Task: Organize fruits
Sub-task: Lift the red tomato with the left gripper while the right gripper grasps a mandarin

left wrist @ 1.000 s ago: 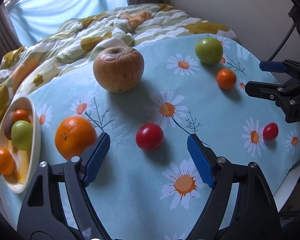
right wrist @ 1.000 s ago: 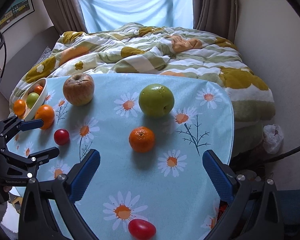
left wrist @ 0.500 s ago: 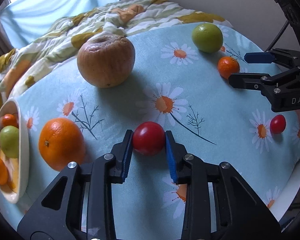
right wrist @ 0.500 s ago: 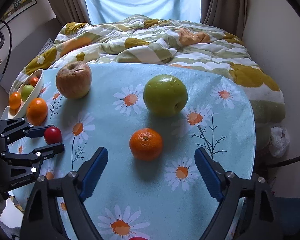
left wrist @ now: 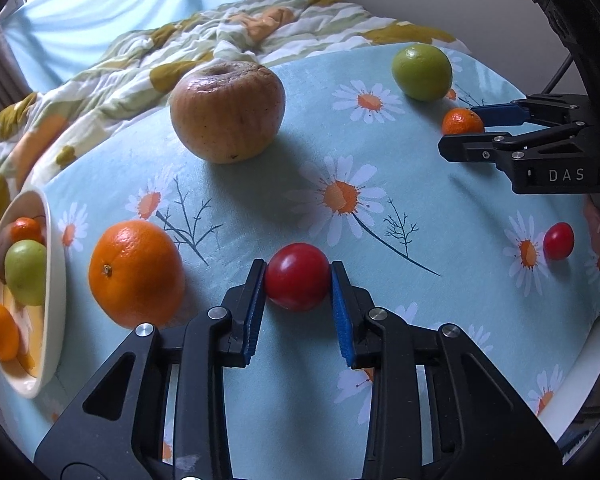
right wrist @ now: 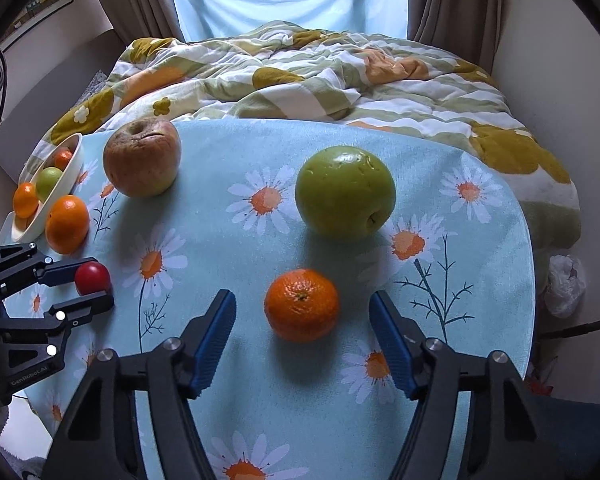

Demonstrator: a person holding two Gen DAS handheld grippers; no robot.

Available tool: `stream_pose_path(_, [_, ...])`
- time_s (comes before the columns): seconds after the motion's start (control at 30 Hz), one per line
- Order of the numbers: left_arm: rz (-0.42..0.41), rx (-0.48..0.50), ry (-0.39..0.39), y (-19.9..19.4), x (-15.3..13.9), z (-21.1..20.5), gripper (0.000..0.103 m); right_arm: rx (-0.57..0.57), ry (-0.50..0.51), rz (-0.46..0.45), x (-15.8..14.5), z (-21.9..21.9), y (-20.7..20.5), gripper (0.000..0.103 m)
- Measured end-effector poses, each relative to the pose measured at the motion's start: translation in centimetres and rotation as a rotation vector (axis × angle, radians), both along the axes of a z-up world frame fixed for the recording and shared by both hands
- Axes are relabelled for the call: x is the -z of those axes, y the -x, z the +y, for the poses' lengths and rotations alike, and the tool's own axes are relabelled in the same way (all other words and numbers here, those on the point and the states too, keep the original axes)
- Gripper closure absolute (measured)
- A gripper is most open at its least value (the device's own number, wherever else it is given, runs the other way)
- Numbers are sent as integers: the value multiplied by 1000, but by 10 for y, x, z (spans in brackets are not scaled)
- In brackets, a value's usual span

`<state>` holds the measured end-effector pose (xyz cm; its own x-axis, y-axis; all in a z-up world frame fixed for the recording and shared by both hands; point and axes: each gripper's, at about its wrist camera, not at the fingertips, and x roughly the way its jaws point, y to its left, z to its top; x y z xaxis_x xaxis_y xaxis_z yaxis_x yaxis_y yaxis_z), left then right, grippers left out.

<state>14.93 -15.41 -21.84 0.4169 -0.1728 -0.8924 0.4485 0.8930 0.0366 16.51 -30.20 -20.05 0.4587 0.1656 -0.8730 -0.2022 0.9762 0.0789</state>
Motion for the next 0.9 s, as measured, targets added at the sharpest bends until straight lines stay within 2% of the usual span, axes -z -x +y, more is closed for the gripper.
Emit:
stream_pose_path(0.13, [5, -17, 2, 1, -1, 2, 66, -9, 3, -3, 0, 2, -1, 41])
stream_pose_path(0.2, [3, -25, 2, 2, -1, 3, 66, -19, 3, -1, 1, 5, -1, 46])
stream_pose_path(0.27, [1, -31, 4, 3, -2, 3, 66, -27, 9, 3, 2, 7, -2, 66])
stream_pose_path(0.3, [-1, -34, 5, 4, -3, 4, 66, -29, 16, 3, 2, 7, -2, 70])
stream_pose_path(0.57, [-25, -49, 19, 13, -19, 5, 66, -51, 4, -36, -14, 11, 6, 70])
stream_pose_path(0.9, [-89, -72, 58, 31, -61, 15, 66, -68, -2, -76, -53, 24, 23, 70])
